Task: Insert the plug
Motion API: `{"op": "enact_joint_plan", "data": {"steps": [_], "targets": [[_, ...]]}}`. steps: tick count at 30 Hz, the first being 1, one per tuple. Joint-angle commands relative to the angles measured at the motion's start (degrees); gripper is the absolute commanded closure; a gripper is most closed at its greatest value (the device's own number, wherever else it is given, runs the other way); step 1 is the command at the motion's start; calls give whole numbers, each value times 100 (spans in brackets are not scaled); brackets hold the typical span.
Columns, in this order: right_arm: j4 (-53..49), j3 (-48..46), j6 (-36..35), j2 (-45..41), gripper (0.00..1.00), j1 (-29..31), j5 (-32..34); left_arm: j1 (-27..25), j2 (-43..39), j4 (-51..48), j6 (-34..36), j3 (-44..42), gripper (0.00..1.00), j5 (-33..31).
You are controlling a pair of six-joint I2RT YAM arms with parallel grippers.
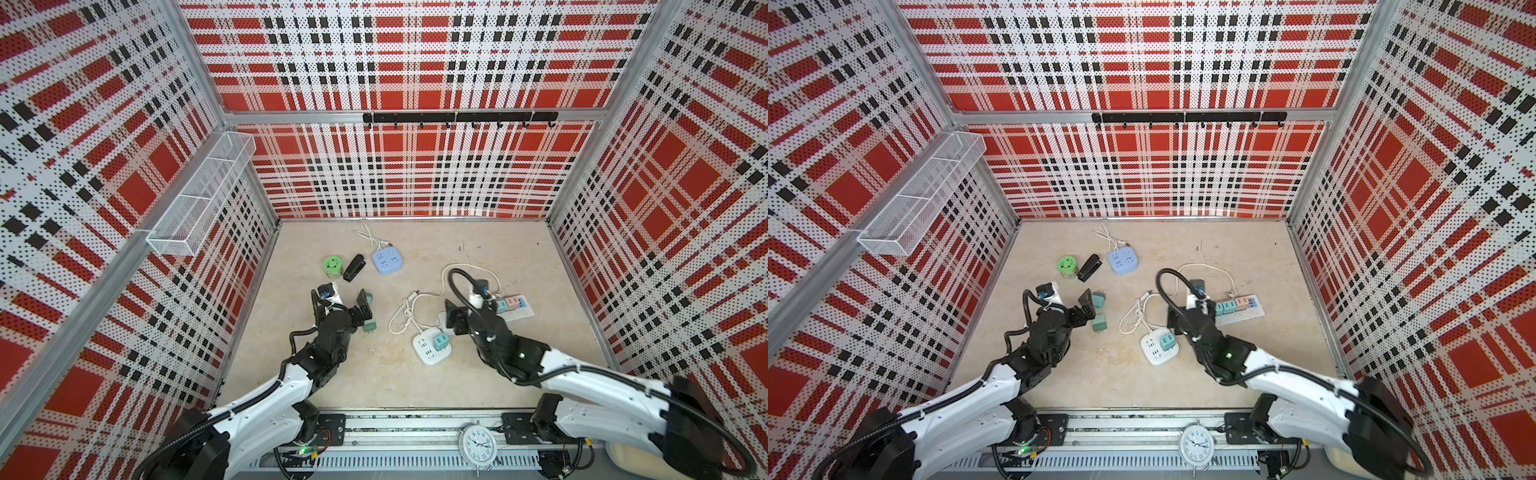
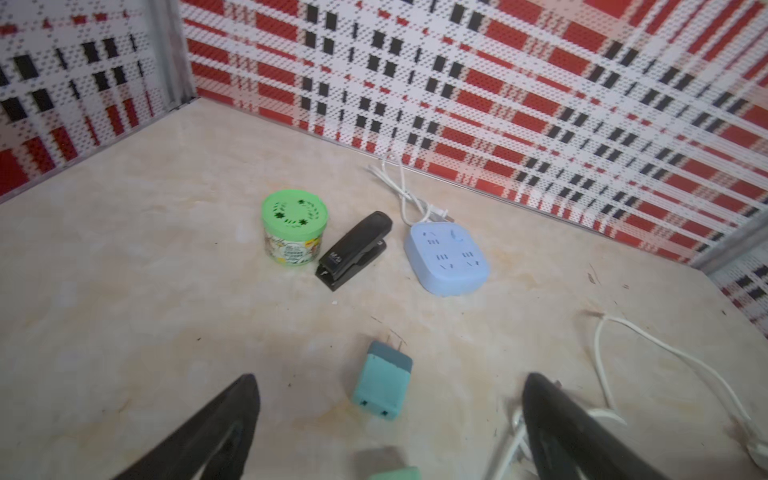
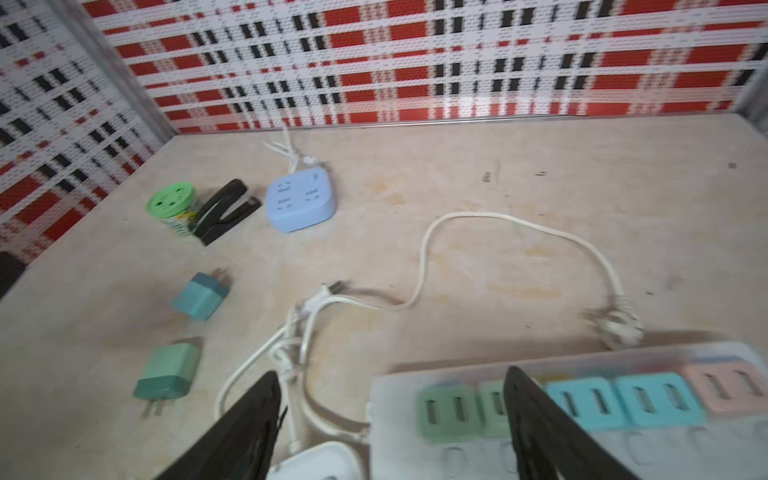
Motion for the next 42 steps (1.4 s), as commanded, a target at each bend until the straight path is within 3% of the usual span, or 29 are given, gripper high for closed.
{"op": "enact_joint_plan", "data": {"steps": [1,5,11,26,32,42], "targets": [[-356,863,324,1142,16,230,-282,416,9,-654,-1256,190,1,-323],[-597,2063,310,2512,17,521,-367,1219,11,-1432,-2404,143,1,24],[-486,3126,391,3825,25,561,-1137,2173,7,-1534,-2807,-18,1,857],[-1141,4438,652,5194,25,560,-1749,2267,-161,-1666,-2984,-64,1,848],[-1250,4759,702,5531,25,562,-1859,2435,-339,-2195,-3373,-82,1,591],[-1482,5104,708,5906,27,622,-1989,2498,-408,-2176,-3350,-81,1,667]]}}
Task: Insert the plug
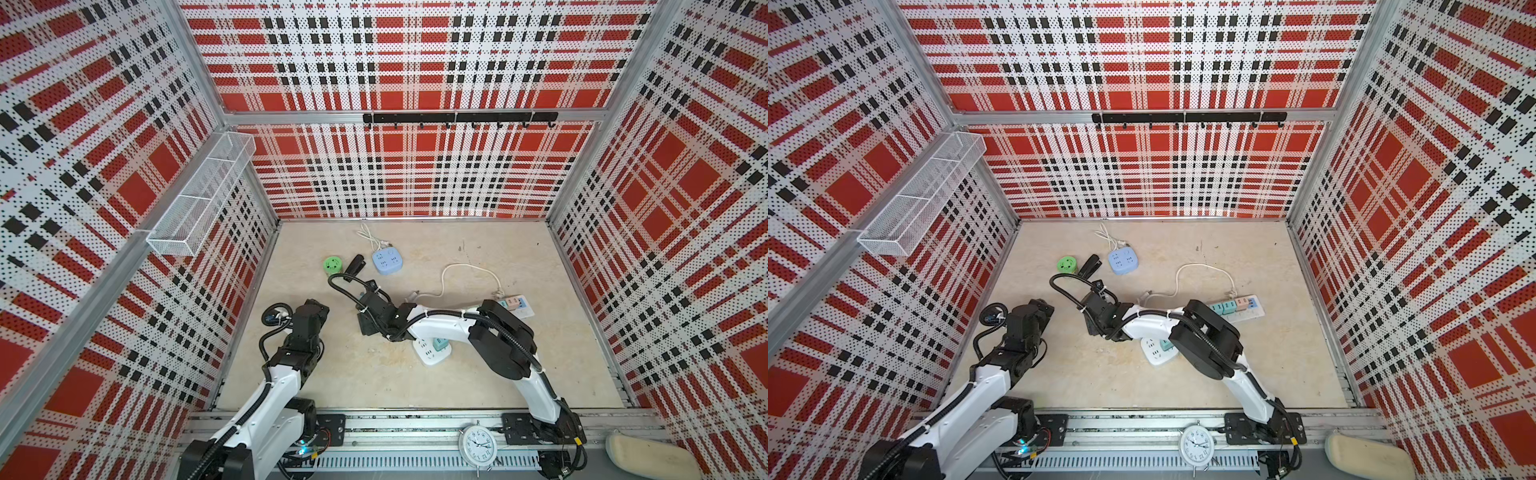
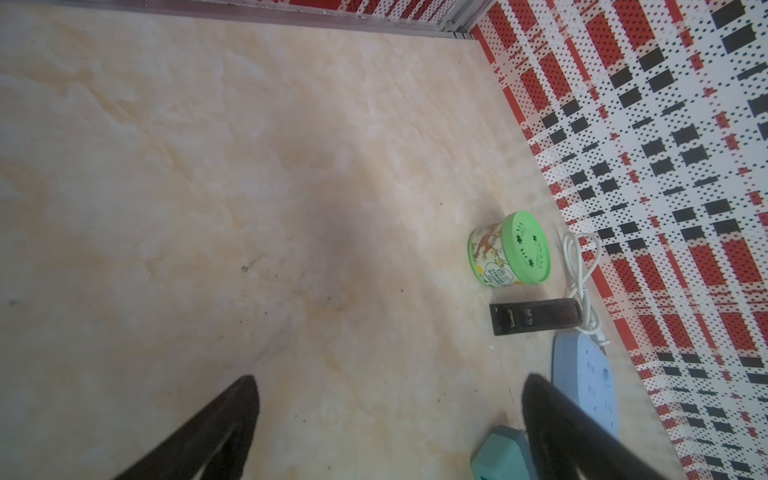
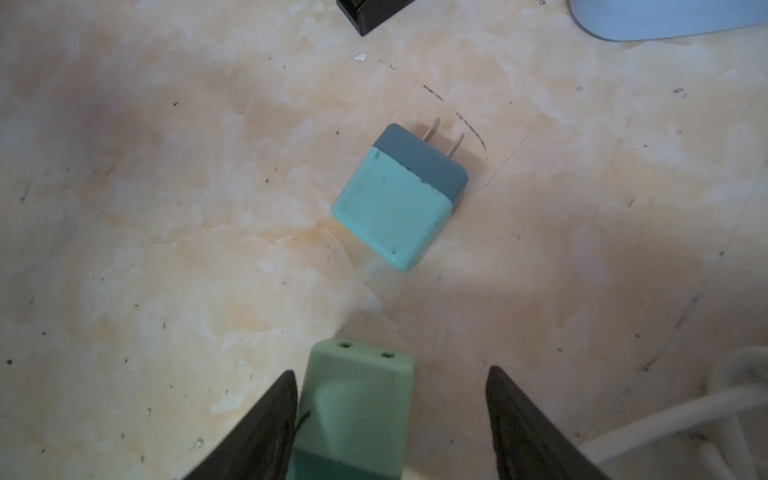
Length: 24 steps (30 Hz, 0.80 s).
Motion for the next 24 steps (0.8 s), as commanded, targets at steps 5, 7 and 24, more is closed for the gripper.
{"op": "enact_joint_plan", "data": {"steps": [5,7,24], "targets": [[-107,191,87,235,28,113,-37,51,28,-82,-109,-40,1,-72],[-158,260,90,313,30,146,-32,48,28,-65,-87,-40,1,-59],[-171,216,107,447,57,286,133,65,50,-28,-93,-66,1,-35]]}}
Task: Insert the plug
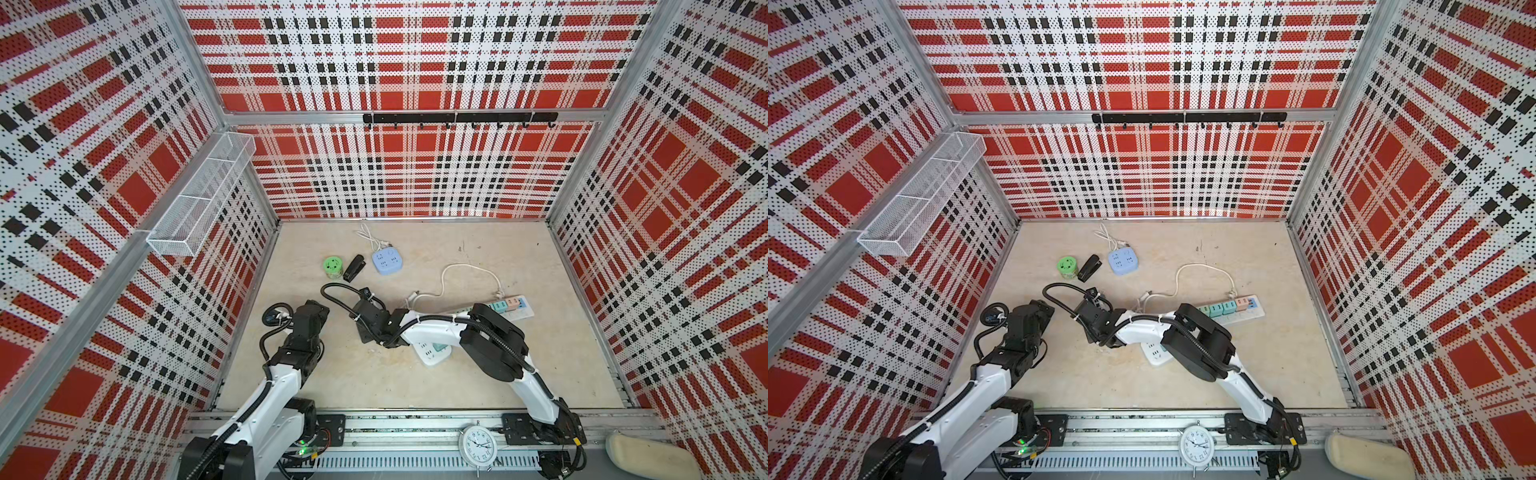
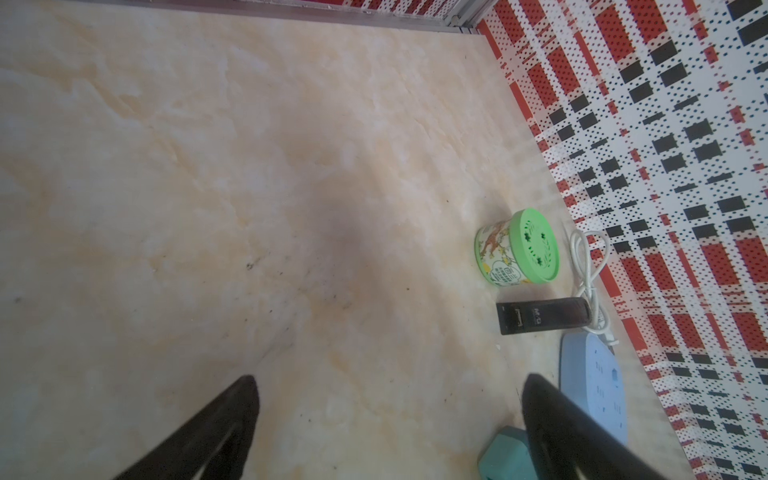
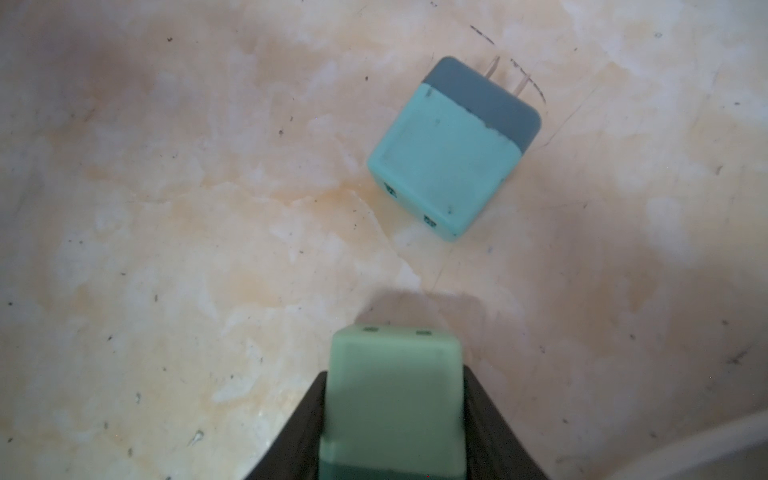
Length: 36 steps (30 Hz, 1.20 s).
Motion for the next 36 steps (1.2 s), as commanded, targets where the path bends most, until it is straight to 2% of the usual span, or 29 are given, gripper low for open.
{"op": "enact_joint_plan", "data": {"steps": [1,9,19,24,28,32,36], "targets": [[44,-37,99,121,58,64,40,46,-42,-20,-86,-54,1,-33],[463,-436,71,-333,70,81,1,45,-90,49,121,-41,1,97],[1058,-1274,-547,-1710,78,73,207,57,-222,404,1129,62,1,778],[1829,-2423,-1113,-2946,83,42,614,22,-339,1147,1796,-74,1,1655],[2353,-3514,-1570,-4223,89,-16,1171,-216,-446,1399,2221,-40,1,2014],[3508,-4800,-2667,-5623,89,-20,1722,-641,-597,1659,2627,38,0,2314],[4958,-6103,-3769,-6665,90,-76,1904,-1315,-703,1788,3166,219,7,2459]]}}
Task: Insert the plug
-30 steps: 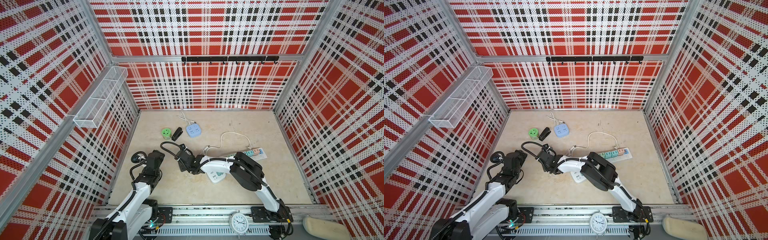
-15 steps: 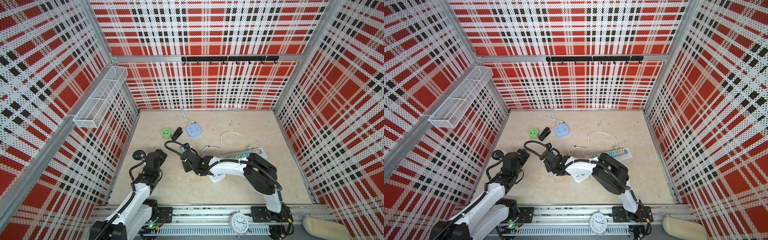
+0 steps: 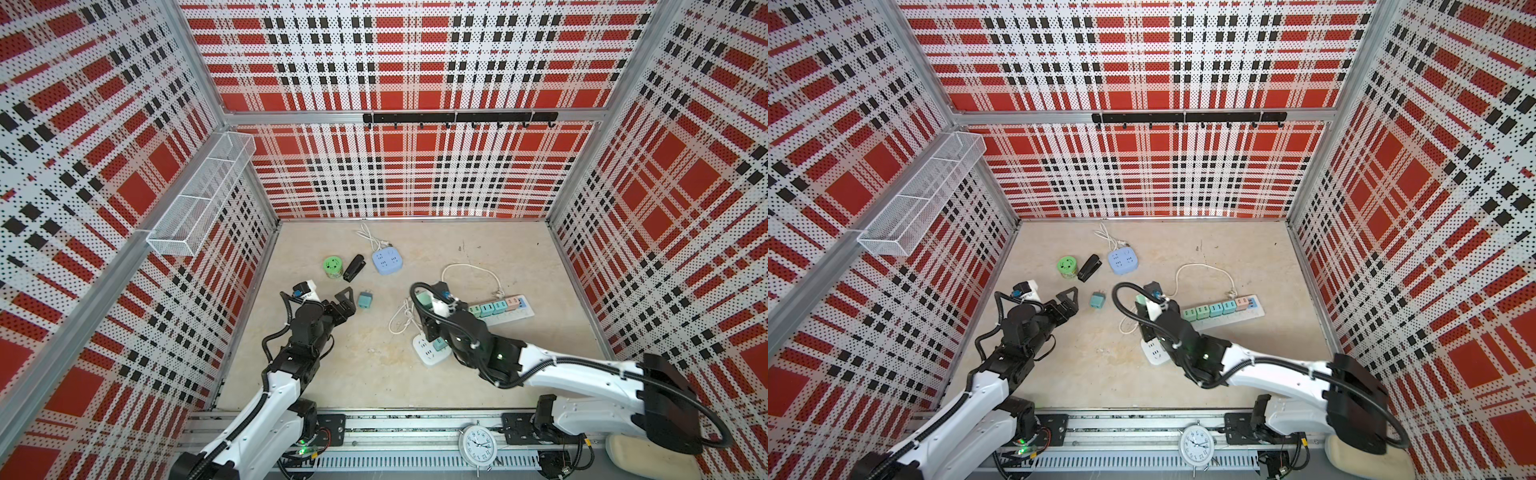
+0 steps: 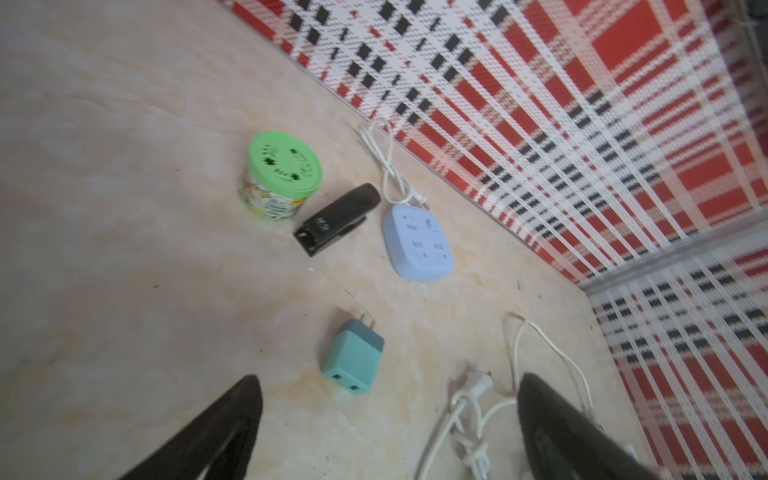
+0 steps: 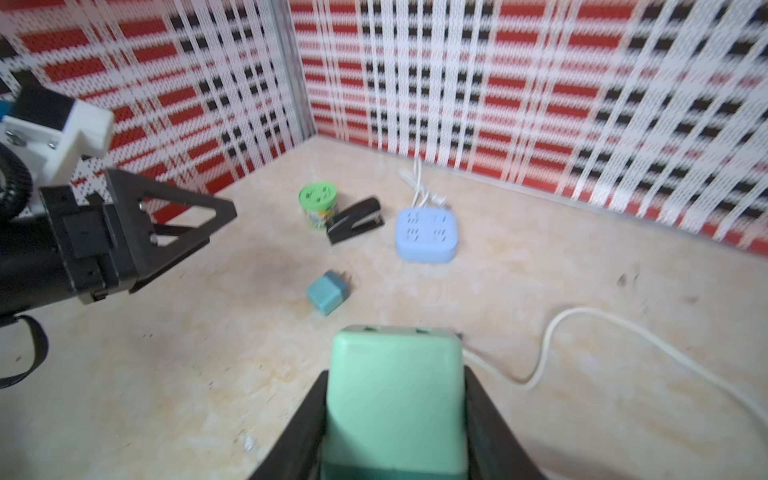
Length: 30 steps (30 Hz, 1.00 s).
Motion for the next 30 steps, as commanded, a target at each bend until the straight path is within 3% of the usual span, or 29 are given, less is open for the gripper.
{"op": "enact_joint_plan", "data": {"steps": [1,6,12,14,17,24,30], "targets": [[1841,-858,-1366,-562,90,-61,391,-523,-92,374,732,259,8,260],[2518,-1704,-1971,-985,94,-137,602,-1291,111,469,1420,561,19,392],[4002,-2797,-2401,-762,96,-197,170,-1835,454,611,2032,800,25,682],[4574,-3088,-2579,-544,96,-224,-104,-1889,605,711,2088,856,27,988],[5086,-3125,-2714,-123,99,-228,27,-1918,853,915,2084,916,28,1410],[5495,-3075,-2681,419,100,-223,-189,-2026,1315,1007,2097,1168,33,2150],[5528,-3175,-2645,278,100,-225,-574,-2137,1458,1006,2094,1287,37,2557]]}}
